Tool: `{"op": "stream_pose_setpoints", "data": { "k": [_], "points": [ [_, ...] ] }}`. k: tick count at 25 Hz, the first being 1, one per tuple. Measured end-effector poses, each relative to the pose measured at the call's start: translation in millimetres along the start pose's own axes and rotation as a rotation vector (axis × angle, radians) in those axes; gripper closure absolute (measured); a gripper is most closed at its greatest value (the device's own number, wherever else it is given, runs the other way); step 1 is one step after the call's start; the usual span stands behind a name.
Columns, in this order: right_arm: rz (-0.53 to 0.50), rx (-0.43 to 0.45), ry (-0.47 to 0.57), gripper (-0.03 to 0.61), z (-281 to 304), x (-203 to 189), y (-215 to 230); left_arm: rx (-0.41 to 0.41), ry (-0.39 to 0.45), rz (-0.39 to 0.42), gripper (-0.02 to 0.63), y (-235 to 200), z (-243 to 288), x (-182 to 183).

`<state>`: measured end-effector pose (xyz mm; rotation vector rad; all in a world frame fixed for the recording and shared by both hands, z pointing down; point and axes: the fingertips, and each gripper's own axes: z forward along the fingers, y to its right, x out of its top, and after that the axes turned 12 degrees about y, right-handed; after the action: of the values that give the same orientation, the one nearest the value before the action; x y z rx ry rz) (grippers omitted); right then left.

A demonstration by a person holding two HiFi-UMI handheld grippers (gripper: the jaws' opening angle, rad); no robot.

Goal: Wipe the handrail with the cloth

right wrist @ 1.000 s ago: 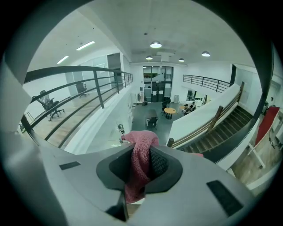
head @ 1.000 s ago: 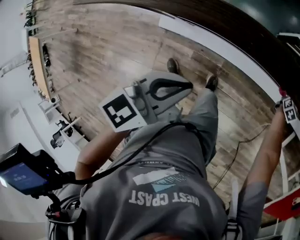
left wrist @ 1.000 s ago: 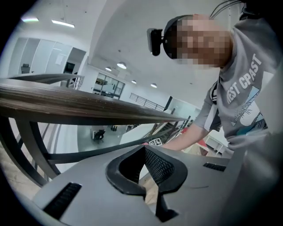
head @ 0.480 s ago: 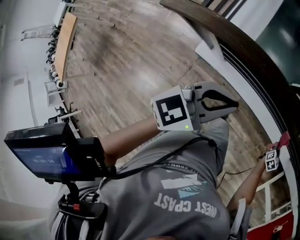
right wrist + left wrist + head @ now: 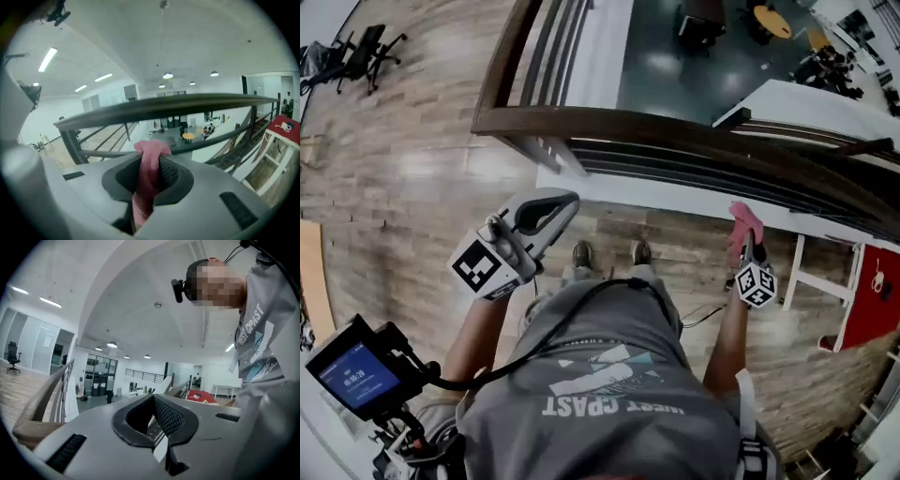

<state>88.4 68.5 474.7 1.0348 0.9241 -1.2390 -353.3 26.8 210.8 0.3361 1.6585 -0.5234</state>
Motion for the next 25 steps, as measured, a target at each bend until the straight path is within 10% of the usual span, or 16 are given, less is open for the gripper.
{"op": "stream_pose_setpoints", "data": {
  "k": [12,25],
  "points": [
    [-0.219,0.221,0.444,0.537,-103,261,-154,-0.077,0.141,0.114,0.614,-18,-48,53],
    [-0.341,0.246,0.567,0.538,-211,319,-257,-0.141,0.222,0.122,0.614,0,-113,82]
  ]
}}
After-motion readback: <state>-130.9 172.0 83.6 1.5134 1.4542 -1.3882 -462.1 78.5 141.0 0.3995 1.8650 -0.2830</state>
